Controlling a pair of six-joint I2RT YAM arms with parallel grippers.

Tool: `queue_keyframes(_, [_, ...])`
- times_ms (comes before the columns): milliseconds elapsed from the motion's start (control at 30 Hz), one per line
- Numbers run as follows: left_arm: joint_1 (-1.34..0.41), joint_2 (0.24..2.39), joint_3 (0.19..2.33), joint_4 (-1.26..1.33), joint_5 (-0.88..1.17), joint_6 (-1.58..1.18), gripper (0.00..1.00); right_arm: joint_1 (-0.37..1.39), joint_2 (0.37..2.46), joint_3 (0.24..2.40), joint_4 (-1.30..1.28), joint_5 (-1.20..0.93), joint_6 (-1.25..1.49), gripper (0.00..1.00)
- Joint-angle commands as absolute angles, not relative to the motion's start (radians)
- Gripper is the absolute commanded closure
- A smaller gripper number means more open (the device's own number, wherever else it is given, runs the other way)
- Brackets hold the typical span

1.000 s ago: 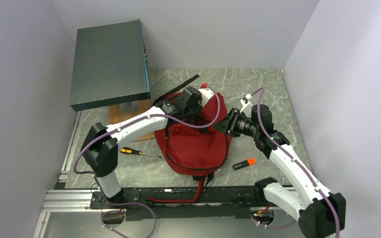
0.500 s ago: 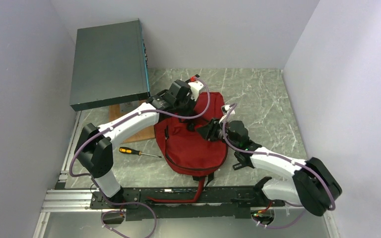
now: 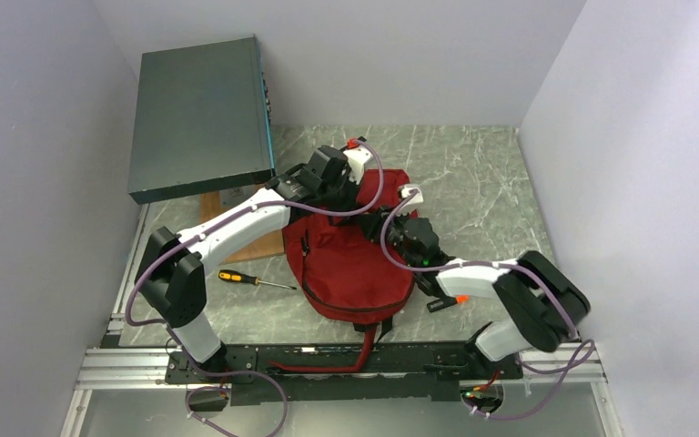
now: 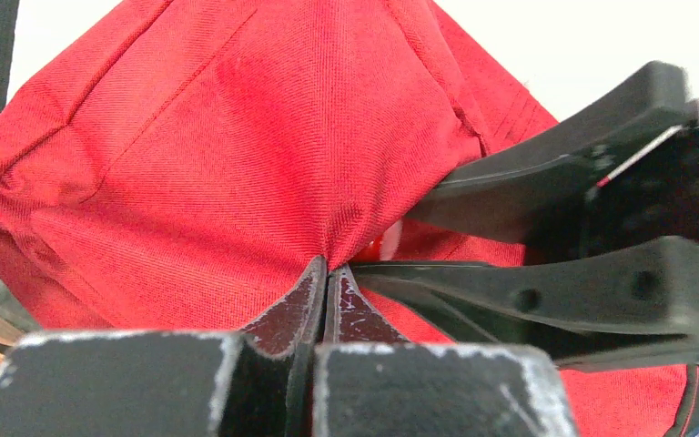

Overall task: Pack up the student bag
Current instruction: Place the stationery in the student bag.

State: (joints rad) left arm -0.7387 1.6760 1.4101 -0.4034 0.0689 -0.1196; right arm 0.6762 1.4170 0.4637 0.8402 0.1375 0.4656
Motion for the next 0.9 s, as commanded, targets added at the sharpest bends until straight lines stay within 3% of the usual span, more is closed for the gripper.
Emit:
queue_keyframes(0, [-0.712, 1.586, 1.414, -0.396, 0.081, -0.13, 1.0, 0.683, 1.545, 0.518, 1.087, 0.157, 0.443, 1.0])
queue_keyframes(67, [-0.699, 1.569, 1.397, -0.39, 0.108, -0.122, 1.0, 0.682, 1.596, 0.526, 1.128, 0.111, 0.438, 0.96])
queue_keyframes(267, [-0.698, 1.557, 1.386, -0.383, 0.119, -0.142, 1.0, 0.662, 1.704, 0.585, 1.115, -0.038, 0.47, 0.48])
queue_keyframes(533, [-0.698, 1.54, 1.344, -0.366, 0.117, -0.151, 1.0, 0.588, 1.452, 0.603, 0.704, -0.334, 0.465, 0.31])
queue_keyframes(867, [-0.698, 1.546, 1.314, -0.326, 0.135, -0.164, 1.0, 0.556, 1.112, 0.674, -0.029, -0.111, 0.454, 0.18])
